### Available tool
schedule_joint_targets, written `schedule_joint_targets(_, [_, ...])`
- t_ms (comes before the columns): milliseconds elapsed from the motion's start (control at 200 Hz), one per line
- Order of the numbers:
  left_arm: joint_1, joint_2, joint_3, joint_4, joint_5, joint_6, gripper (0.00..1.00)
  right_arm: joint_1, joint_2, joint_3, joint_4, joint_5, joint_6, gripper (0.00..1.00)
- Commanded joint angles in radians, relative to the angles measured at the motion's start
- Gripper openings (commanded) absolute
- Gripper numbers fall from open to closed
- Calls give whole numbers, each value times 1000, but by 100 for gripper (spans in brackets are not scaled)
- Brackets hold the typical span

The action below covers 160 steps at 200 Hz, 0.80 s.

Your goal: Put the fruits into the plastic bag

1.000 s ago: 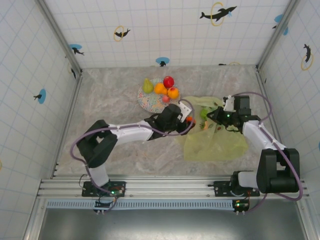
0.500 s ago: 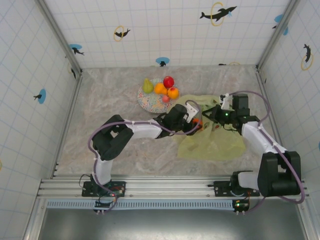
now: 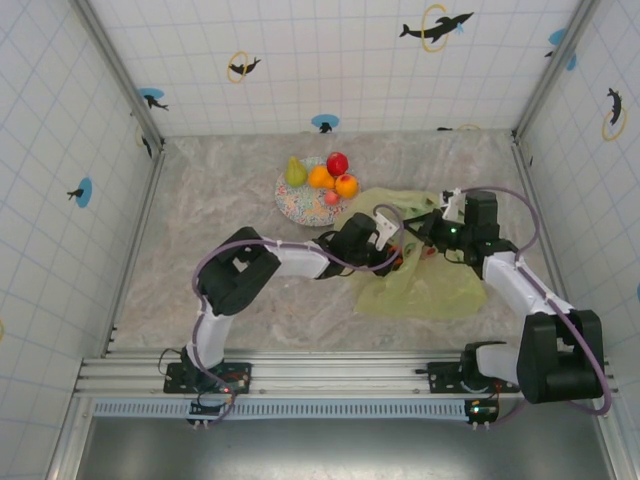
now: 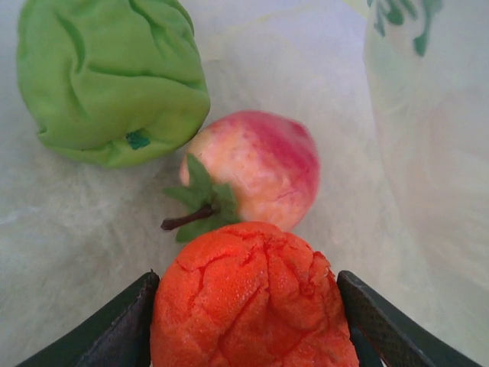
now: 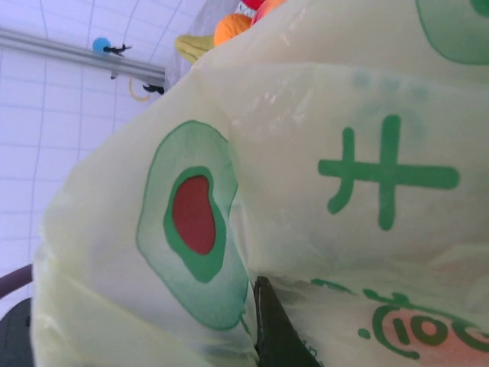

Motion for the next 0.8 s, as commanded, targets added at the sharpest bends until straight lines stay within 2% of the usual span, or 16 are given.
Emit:
schedule_joint_targets(0, [-7, 56, 101, 41, 31, -39, 60, 20, -19, -25, 57, -33, 19, 0])
schedule_joint_targets(225, [-7, 99, 125, 174, 108, -172, 63, 9, -16, -43, 49, -31, 1, 0])
schedule_joint_targets(656, [10, -60, -48, 149, -24, -74, 89, -63, -12, -21, -65, -19, -98, 0])
schedule_joint_targets(796, [22, -113, -82, 118, -36, -58, 90, -77, -13, -11, -108, -5, -137, 0])
